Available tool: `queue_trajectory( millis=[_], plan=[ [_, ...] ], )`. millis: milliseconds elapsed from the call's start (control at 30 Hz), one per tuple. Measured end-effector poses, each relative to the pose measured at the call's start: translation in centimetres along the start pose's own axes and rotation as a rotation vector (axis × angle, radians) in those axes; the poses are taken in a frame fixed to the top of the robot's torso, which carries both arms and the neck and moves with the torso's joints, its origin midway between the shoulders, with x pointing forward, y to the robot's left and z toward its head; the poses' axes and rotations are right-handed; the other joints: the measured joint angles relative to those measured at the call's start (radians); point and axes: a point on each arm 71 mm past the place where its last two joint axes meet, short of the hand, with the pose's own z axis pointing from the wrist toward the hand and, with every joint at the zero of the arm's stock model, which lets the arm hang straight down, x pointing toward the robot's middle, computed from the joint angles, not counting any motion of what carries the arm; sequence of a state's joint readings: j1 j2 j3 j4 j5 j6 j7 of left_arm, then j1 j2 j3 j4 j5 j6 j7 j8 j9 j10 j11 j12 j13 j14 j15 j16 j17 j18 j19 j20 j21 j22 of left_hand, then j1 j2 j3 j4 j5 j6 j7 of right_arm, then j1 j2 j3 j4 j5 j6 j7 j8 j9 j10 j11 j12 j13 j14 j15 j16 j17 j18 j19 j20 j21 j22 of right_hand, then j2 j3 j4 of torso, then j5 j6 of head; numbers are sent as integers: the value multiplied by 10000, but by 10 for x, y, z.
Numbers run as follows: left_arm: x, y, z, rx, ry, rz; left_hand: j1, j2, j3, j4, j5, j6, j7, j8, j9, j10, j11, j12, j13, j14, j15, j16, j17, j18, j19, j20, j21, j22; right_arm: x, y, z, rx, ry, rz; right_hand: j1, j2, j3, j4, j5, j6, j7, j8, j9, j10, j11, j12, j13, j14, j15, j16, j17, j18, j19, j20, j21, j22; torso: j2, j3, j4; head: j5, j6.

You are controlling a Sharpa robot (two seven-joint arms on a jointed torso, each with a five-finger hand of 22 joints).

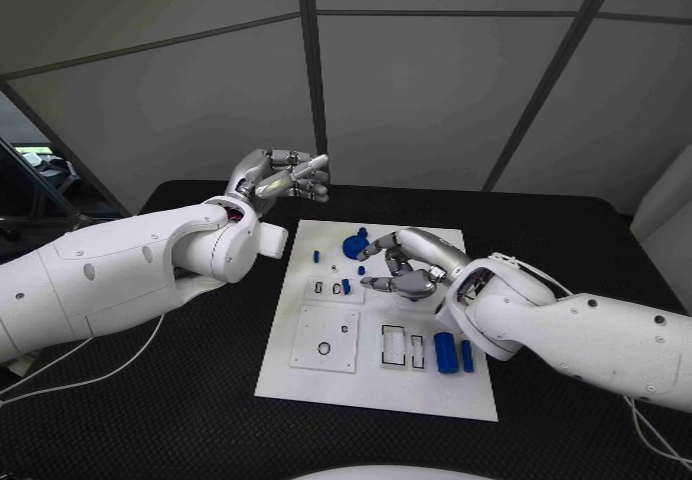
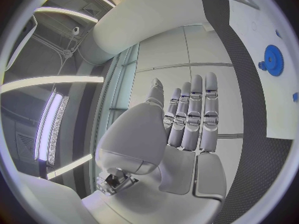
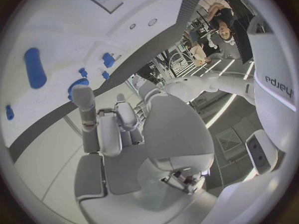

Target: Assemble the parts on the task board

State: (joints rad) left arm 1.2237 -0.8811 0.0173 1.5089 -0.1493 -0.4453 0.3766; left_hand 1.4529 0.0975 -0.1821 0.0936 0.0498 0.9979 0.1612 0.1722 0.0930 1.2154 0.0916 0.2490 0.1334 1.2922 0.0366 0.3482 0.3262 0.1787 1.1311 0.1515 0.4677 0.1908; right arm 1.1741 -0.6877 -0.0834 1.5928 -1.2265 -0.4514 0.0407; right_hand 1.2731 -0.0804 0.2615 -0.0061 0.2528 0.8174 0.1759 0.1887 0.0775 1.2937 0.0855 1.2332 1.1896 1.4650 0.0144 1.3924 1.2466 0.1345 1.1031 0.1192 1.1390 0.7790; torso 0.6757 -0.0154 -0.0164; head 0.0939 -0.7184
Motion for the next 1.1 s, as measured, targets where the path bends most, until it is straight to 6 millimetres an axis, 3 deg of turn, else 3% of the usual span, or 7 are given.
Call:
queue_trajectory(
  millis=[167,233,300,333,433,667,1100],
  plan=[
    [-3,3,-1,-373,488,1338,-708,173,-331,480,0,351,-257,141,122,713,-339,1080,770,855,-397,1711,1445,-1,932,-482,1048,595,-36,-6,-16,181,-116,1200,145,146,73,-72,181,563,-135,198,-18,-727,-151,-1630,-1648,-81,-194,-1021,-1342,153,-512,-128,-741,-1002,-50,5,0,-67,25],
    [-1,5,-1,-682,813,1898,-1118,140,-519,755,0,426,-332,200,182,888,-394,1620,1179,1222,-493,3526,3243,0,1286,-561,1852,1433,-49,-13,-22,397,-194,1651,145,146,220,-94,197,694,-180,169,-70,-1231,-181,-2983,-2922,-371,-253,-1904,-2381,449,-1047,-174,-1456,-1942,-80,15,0,-92,27],
    [1,7,-1,-1139,1257,2557,-1358,118,-652,960,0,631,-515,430,333,1103,-535,2440,1776,1623,-663,5887,5557,-14,1981,-701,3694,3618,-64,-21,-26,672,-327,2217,147,143,408,-124,229,784,-158,67,-102,-1776,-191,-4545,-4293,-845,-235,-3270,-3879,450,-1342,-187,-1994,-2427,-119,23,0,-102,27],
    [2,8,-2,-1374,1463,2854,-1354,121,-664,971,62,707,-543,699,589,731,-712,3553,2699,1693,-790,7489,7149,-749,2237,-823,5081,5190,-71,-25,-27,801,-417,2473,193,97,539,-137,234,784,-158,-8,-105,-1924,-177,-5282,-4858,-1292,-199,-4489,-5125,447,-1525,-158,-2328,-2642,-138,27,-1,-103,27],
    [3,11,-3,-2239,2092,3823,-1424,104,-859,1154,28,774,-696,1202,1088,589,-799,6349,5424,1716,-871,9593,9339,-784,2723,-1047,7341,8049,-93,-43,-32,1277,-848,3322,260,30,883,-150,234,853,-89,-101,-105,-2141,-118,-6699,-5926,-2093,-84,-6520,-6579,447,-1988,-45,-3111,-3084,-202,33,-18,-103,9],
    [12,6,0,-3819,3298,5859,-2051,353,-1146,1577,-2,673,-934,2164,2143,1529,-999,9990,9620,1731,-993,10575,9821,-1248,3247,-1145,9254,10700,-123,-76,-40,2003,-1812,4772,179,-109,1495,-132,234,1217,98,-241,-104,-1379,120,-9505,-8476,-2692,203,-9606,-7997,445,-2678,351,-4713,-3998,-332,70,-24,-116,-45],
    [43,20,4,-6127,4632,9143,-2575,382,-1525,1898,-2,220,-1093,3184,3607,1935,-1057,10666,10306,1732,-1065,10575,9820,-1246,3303,-1175,9833,11172,-130,-77,-38,1897,-2364,4924,110,-221,1479,-156,234,1380,118,-560,-103,-446,217,-11113,-10180,-2162,377,-11841,-8987,446,-2421,534,-5899,-4748,-499,147,-67,76,-199]
  ],
)
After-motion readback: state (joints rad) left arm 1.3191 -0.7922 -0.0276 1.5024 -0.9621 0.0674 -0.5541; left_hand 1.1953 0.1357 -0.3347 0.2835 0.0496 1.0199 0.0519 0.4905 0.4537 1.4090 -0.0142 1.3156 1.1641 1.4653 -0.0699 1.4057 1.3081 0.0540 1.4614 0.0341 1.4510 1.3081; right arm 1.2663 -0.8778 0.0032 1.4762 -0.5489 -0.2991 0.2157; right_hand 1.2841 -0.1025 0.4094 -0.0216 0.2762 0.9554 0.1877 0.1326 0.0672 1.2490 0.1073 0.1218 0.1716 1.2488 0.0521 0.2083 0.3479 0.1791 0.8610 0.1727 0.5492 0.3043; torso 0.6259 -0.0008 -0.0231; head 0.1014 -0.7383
